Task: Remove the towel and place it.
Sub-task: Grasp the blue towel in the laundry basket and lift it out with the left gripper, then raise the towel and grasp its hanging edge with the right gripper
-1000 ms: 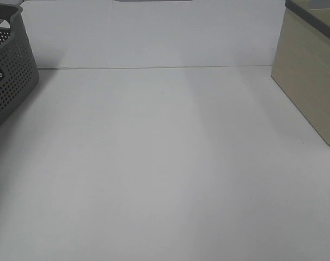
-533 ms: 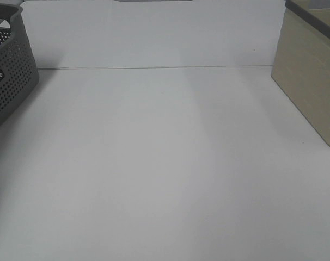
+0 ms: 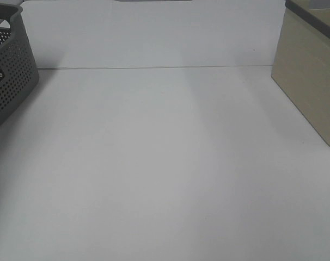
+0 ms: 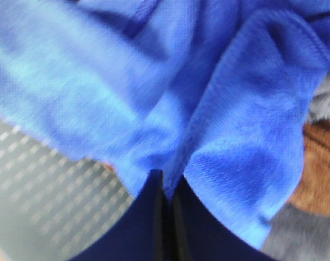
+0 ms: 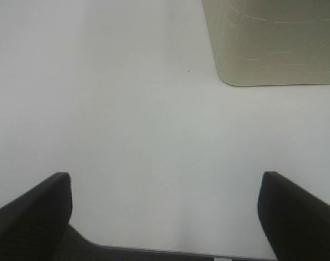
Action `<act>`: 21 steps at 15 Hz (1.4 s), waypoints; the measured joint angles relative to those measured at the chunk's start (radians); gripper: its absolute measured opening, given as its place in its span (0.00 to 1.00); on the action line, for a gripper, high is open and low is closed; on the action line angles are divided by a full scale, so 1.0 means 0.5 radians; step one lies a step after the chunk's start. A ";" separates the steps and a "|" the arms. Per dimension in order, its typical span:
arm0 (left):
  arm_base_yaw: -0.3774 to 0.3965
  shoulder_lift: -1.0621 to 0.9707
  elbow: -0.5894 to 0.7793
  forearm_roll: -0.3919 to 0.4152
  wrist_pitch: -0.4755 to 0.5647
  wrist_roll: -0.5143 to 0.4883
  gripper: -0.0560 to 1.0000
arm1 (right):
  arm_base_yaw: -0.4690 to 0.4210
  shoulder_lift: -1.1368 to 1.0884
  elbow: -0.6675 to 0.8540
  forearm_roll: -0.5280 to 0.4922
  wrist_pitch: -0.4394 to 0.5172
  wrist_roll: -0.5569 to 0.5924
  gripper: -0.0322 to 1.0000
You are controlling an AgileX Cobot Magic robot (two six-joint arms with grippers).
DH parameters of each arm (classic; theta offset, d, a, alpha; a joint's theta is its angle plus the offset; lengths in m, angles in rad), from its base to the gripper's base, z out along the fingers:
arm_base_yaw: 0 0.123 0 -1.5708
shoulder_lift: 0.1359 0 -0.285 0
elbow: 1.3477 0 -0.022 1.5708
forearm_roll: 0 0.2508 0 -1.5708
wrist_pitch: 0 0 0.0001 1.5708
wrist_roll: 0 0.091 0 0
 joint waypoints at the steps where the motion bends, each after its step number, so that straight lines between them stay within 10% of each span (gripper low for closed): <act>1: 0.000 -0.030 0.000 -0.006 0.006 -0.002 0.05 | 0.000 0.000 0.000 0.000 0.000 0.000 0.90; 12: -0.224 -0.896 0.000 -0.142 0.116 -0.024 0.05 | 0.000 0.000 0.000 0.000 0.000 0.000 0.90; 21: -0.686 -1.470 0.000 -0.082 -0.232 -0.052 0.05 | 0.000 0.000 0.000 0.000 0.000 0.000 0.90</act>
